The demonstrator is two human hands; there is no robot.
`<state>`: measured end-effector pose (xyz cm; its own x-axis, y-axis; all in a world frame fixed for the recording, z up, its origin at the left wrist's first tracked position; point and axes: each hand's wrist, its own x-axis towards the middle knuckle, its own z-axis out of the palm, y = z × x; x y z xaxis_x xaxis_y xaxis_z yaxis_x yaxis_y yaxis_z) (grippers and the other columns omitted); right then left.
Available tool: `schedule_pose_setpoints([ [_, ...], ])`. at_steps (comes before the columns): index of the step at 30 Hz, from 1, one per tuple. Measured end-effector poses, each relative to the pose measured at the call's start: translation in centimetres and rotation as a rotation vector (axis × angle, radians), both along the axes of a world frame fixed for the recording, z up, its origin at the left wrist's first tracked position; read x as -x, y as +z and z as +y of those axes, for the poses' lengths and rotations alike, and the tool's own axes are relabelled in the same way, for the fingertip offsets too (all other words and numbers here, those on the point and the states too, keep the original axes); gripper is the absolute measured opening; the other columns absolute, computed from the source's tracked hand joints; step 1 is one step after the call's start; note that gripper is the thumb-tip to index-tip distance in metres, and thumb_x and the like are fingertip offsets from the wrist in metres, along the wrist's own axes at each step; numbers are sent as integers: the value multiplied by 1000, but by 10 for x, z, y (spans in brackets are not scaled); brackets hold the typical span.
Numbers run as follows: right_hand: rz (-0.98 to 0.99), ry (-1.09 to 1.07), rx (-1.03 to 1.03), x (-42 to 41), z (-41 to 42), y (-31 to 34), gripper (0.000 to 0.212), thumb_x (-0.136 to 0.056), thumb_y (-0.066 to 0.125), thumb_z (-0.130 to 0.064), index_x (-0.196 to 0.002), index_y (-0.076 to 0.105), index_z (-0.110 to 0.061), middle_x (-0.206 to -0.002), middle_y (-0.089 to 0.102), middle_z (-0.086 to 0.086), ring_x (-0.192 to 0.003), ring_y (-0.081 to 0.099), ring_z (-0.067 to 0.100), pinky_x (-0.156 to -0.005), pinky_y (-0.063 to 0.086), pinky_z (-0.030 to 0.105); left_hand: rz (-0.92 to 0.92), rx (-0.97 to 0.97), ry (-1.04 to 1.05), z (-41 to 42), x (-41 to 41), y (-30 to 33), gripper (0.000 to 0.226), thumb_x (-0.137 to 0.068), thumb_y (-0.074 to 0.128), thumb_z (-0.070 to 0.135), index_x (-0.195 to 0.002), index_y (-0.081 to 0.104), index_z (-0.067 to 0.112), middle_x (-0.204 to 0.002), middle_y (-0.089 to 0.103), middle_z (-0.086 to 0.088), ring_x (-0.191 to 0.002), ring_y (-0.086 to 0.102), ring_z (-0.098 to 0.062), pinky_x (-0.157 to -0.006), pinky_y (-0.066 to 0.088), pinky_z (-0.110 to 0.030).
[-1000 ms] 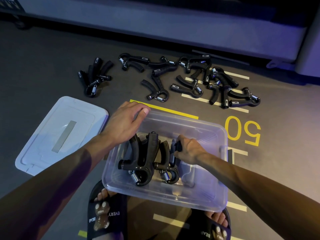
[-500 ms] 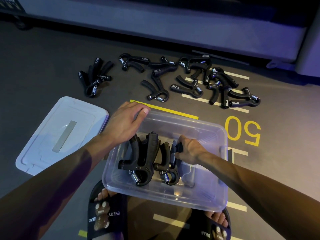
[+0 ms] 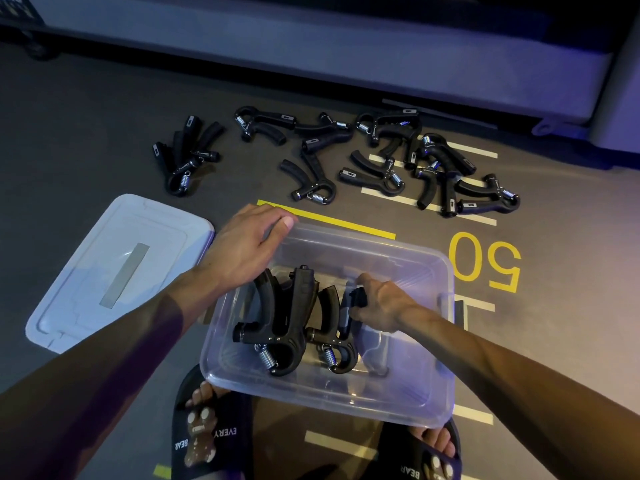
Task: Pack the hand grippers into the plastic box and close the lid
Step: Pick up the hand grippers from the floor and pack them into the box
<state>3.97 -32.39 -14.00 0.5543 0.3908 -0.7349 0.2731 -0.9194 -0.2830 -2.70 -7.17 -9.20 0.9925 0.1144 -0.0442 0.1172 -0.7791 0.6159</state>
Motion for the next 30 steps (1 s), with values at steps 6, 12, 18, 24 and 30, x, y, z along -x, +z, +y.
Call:
schedule_pose_setpoints([
  [6, 45, 217, -107, -23, -1, 67, 52, -96, 59, -40, -144, 45, -23, -129, 65, 7, -113, 60, 24, -87, 43, 29, 4, 21, -34, 4, -12, 2, 42, -105, 32, 48, -113, 69, 30, -109, 68, 11, -101, 55, -13, -93, 45, -39],
  [12, 161, -332, -752, -100, -8, 112, 9, -98, 57, -5, -101, 65, -2, -90, 73, 22, -67, 68, 26, -62, 59, 38, 47, 43, -72, 11, -37, 1, 43, -103, 33, 51, -113, 71, 33, -103, 70, 8, -101, 61, -15, -93, 46, -40],
  [18, -333, -350, -248, -199, -26, 16, 25, -91, 56, -19, -113, 67, -16, -94, 71, 16, -74, 65, 28, -78, 56, 41, 216, 157, -69, 18, -62, -1, 38, -102, 40, 54, -109, 73, 34, -105, 73, 20, -99, 63, 6, -83, 44, -15],
  [24, -462, -158, 180, -216, -29, -31, 32, -98, 46, -37, -125, 55, -24, -120, 64, 15, -109, 63, 38, -89, 49, 43, 304, 172, -99, 22, -67, -8, 46, -98, 34, 63, -111, 70, 38, -99, 72, 26, -97, 61, 11, -80, 39, -8],
  [30, -483, -251, -27, -205, -32, -48, 22, -89, 63, -32, -109, 65, -23, -113, 68, 15, -100, 65, 37, -79, 47, 34, 326, 155, -95, 20, -68, -5, 48, -94, 32, 64, -111, 69, 39, -100, 68, 31, -98, 62, 4, -86, 46, -22],
])
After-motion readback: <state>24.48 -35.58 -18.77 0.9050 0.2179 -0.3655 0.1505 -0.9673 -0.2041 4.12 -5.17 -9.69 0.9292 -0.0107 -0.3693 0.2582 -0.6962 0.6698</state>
